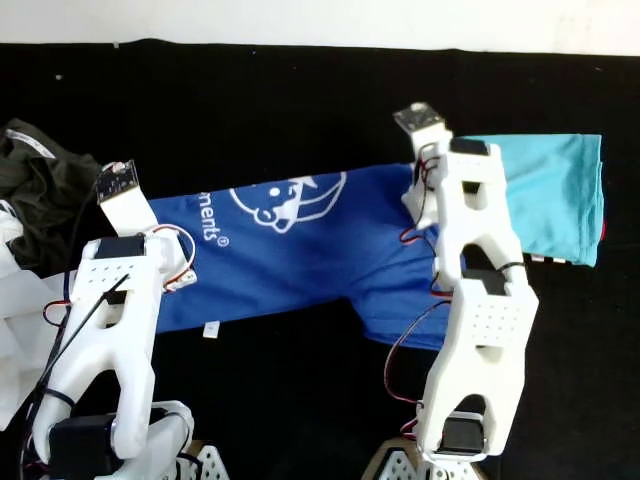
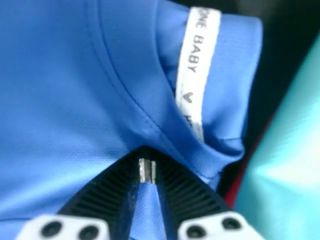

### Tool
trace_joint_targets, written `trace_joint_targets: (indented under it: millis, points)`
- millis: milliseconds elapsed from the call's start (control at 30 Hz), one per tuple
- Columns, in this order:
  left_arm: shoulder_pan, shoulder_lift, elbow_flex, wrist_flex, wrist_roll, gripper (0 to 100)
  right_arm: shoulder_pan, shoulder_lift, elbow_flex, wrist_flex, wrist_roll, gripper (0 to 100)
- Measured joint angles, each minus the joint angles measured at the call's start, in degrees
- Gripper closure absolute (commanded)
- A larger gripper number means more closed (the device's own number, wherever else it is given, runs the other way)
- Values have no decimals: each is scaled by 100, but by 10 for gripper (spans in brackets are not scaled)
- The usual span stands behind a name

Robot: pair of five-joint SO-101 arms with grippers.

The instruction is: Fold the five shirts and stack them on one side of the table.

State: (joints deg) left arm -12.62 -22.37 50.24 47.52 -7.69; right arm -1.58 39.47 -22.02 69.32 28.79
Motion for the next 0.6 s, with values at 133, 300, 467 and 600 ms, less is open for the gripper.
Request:
trace_joint_targets:
  millis: [133, 300, 467, 600]
  points:
    - [0, 0, 0, 0, 0, 991, 123, 220, -501, 281, 0, 992]
    - [0, 0, 0, 0, 0, 991, 211, 290, -941, 527, 0, 992]
    - [0, 0, 0, 0, 0, 991, 211, 290, -1415, 976, 0, 992]
    - [9, 105, 0, 0, 0, 991, 211, 290, -2101, 1908, 0, 992]
